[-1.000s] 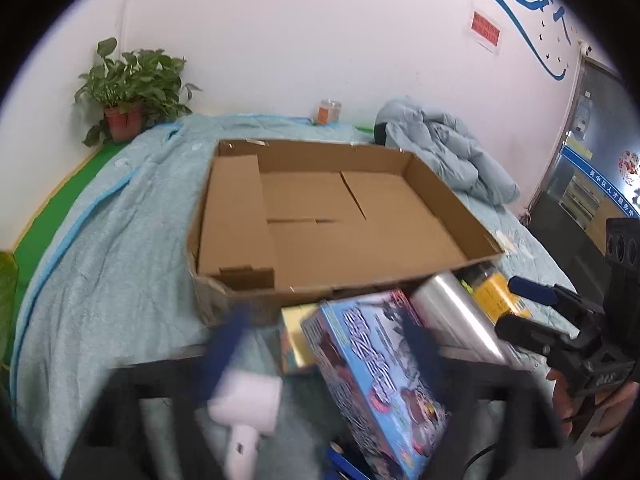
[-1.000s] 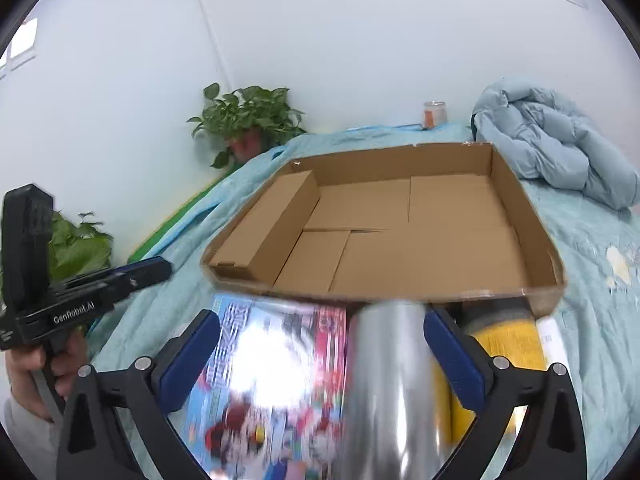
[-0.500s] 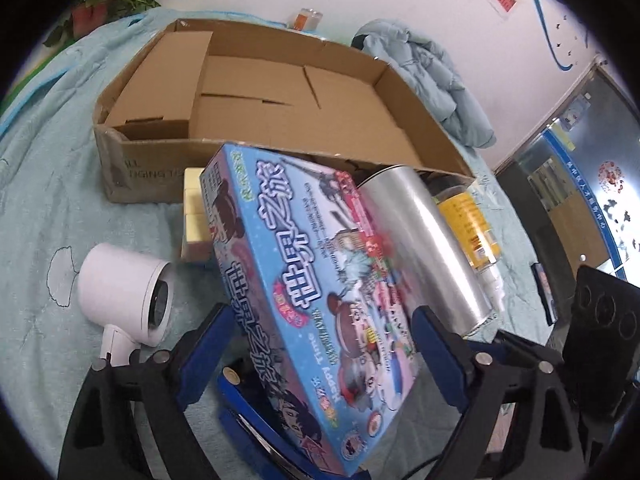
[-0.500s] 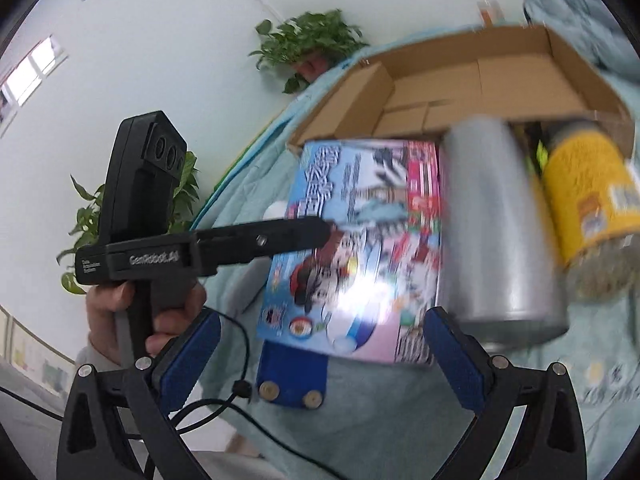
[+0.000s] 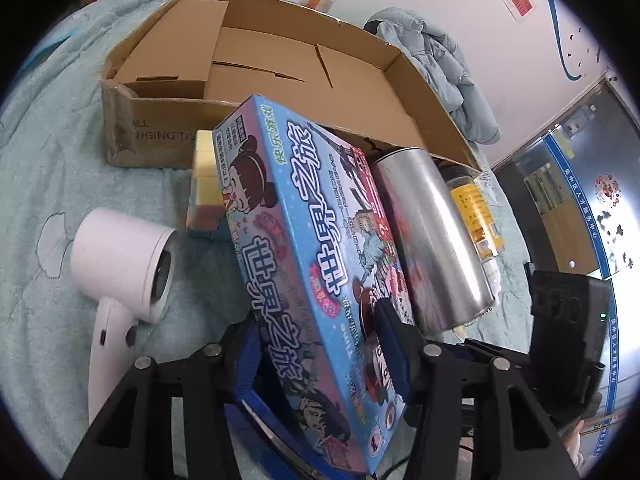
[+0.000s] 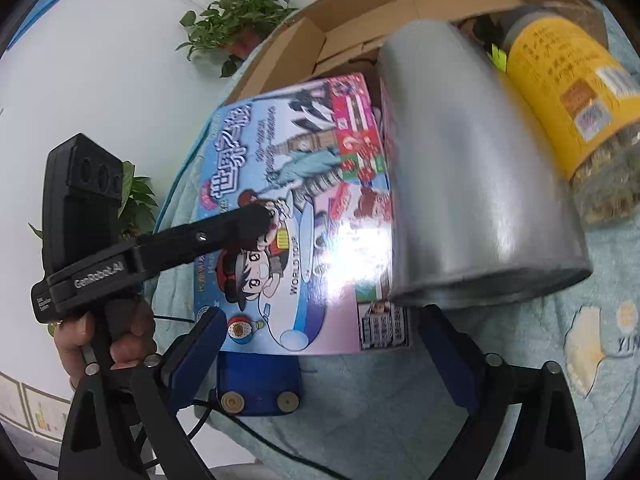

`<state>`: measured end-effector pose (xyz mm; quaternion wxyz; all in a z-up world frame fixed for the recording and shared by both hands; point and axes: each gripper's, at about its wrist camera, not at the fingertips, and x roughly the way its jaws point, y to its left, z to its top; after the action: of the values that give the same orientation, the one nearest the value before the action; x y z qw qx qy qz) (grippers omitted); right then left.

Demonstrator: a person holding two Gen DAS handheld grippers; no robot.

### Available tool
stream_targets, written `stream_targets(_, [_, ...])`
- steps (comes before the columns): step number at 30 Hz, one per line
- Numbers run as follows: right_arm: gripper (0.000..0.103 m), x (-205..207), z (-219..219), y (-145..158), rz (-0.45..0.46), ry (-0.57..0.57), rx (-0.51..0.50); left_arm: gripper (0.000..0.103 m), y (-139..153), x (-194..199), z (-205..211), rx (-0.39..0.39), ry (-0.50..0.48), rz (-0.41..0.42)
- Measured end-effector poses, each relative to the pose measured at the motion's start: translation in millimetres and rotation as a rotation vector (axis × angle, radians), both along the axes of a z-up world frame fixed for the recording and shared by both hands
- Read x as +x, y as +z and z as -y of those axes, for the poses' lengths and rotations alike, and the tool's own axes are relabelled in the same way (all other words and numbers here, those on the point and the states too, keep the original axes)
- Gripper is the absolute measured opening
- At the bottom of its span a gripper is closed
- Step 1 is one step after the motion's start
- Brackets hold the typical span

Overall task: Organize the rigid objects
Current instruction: 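Grasp the blue-pink World Tour game box with the right tool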

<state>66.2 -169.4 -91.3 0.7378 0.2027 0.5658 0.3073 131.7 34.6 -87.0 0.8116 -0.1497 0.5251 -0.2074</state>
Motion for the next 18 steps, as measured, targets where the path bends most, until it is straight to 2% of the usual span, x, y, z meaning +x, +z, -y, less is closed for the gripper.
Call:
stream_targets(1, [0.091,-3.3,-0.2,-1.3,-0.017,0.002,-0.003,0.051,0.4,-3.3,-3.2,-0.01,0.004,-0.004])
stream_targets(5, [0.093,-28.0,-3.0,6.4,0.017,0.029,-0.014,0.05,0.8,-11.3,-12.0,-0.037,0.024,-0.003])
stream_targets(10, [0.094,-21.2,-14.2,2.0,0.028,0.045,-0.002,0.05,5.3,-9.9,-24.2,-0.036,0.062,0.013])
stream_targets(14, [0.093,-23.3,-26.2,5.9,0.047,0.094,-0.046,0.053,6.2,-12.2,-33.3,-0.013,0.071,0.023])
stream_targets(18, [0.093,-28.0,-42.3,15.4,0.063,0.141,-0.049,0.055,4.4,-9.9,-46.4,-0.037,0.102,0.017])
